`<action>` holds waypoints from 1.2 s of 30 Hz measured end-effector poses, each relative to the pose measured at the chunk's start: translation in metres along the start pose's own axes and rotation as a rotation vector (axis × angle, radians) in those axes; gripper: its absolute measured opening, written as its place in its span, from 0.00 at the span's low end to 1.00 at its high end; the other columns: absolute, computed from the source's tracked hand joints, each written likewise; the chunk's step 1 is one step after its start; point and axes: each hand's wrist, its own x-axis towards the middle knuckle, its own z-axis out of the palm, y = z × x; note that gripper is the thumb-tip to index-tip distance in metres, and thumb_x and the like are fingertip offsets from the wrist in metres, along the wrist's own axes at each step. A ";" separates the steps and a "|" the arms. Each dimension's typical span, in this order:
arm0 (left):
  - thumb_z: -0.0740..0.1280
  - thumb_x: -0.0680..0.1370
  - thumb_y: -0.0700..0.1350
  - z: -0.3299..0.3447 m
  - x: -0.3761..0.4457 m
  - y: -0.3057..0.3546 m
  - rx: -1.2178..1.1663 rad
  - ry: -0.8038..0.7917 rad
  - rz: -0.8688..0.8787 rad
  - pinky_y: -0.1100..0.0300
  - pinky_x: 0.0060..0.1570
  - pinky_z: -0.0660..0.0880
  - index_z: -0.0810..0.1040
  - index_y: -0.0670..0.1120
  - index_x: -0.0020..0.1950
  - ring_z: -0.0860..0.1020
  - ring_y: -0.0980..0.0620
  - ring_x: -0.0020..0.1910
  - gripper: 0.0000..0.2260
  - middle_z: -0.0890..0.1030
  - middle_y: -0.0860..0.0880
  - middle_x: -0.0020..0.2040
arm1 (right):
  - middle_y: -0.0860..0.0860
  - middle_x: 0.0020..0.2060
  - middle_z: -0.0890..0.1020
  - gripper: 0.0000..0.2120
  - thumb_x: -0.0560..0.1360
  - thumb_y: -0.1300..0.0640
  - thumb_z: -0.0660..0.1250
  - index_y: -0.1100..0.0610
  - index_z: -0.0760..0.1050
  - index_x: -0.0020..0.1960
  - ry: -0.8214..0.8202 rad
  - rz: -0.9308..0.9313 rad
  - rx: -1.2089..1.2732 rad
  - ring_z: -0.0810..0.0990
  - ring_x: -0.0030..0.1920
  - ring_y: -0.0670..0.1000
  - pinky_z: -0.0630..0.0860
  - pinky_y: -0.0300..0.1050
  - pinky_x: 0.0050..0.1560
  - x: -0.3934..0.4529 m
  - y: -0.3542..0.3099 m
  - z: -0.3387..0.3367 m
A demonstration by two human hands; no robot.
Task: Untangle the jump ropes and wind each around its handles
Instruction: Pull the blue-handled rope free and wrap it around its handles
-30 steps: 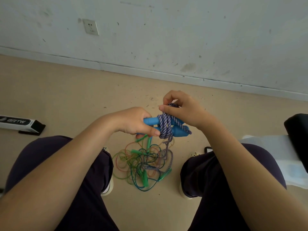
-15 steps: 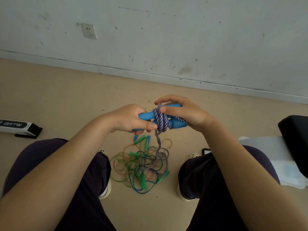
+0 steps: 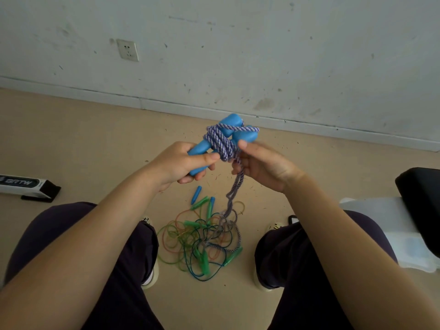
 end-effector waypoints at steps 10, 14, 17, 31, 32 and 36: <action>0.71 0.77 0.53 0.009 0.003 -0.003 -0.002 0.199 -0.031 0.63 0.22 0.62 0.80 0.41 0.44 0.66 0.54 0.21 0.14 0.76 0.48 0.28 | 0.50 0.33 0.64 0.11 0.83 0.53 0.59 0.61 0.71 0.50 0.145 -0.015 -0.263 0.58 0.29 0.45 0.58 0.38 0.30 0.007 0.010 0.015; 0.72 0.77 0.53 0.012 0.004 -0.002 0.013 0.228 -0.022 0.63 0.22 0.63 0.80 0.43 0.42 0.66 0.53 0.21 0.13 0.76 0.48 0.27 | 0.49 0.30 0.64 0.12 0.83 0.53 0.58 0.58 0.74 0.46 0.211 0.003 -0.293 0.59 0.27 0.44 0.58 0.36 0.27 0.009 0.010 0.016; 0.72 0.76 0.52 0.013 0.003 0.000 0.013 0.238 0.002 0.64 0.22 0.63 0.79 0.44 0.42 0.66 0.54 0.21 0.12 0.76 0.48 0.27 | 0.46 0.26 0.64 0.14 0.83 0.50 0.59 0.58 0.75 0.46 0.258 0.005 -0.343 0.59 0.25 0.43 0.58 0.36 0.25 0.010 0.009 0.015; 0.72 0.77 0.53 0.014 0.004 0.001 -0.126 0.251 -0.007 0.64 0.20 0.61 0.80 0.41 0.45 0.64 0.54 0.20 0.15 0.75 0.47 0.28 | 0.43 0.25 0.66 0.16 0.80 0.45 0.63 0.58 0.74 0.45 0.304 -0.037 -0.357 0.61 0.26 0.44 0.59 0.39 0.27 0.009 0.007 0.024; 0.72 0.77 0.53 0.014 0.004 0.001 -0.146 0.254 -0.009 0.64 0.20 0.60 0.80 0.40 0.45 0.64 0.55 0.20 0.15 0.75 0.46 0.28 | 0.43 0.25 0.66 0.15 0.79 0.46 0.64 0.58 0.74 0.46 0.291 -0.040 -0.360 0.61 0.26 0.44 0.60 0.39 0.27 0.009 0.007 0.025; 0.72 0.77 0.51 0.014 0.005 0.001 -0.170 0.238 0.000 0.65 0.20 0.59 0.79 0.40 0.45 0.66 0.56 0.21 0.13 0.75 0.47 0.29 | 0.44 0.25 0.65 0.12 0.80 0.49 0.64 0.58 0.74 0.46 0.270 -0.042 -0.326 0.59 0.26 0.44 0.58 0.38 0.26 0.008 0.008 0.024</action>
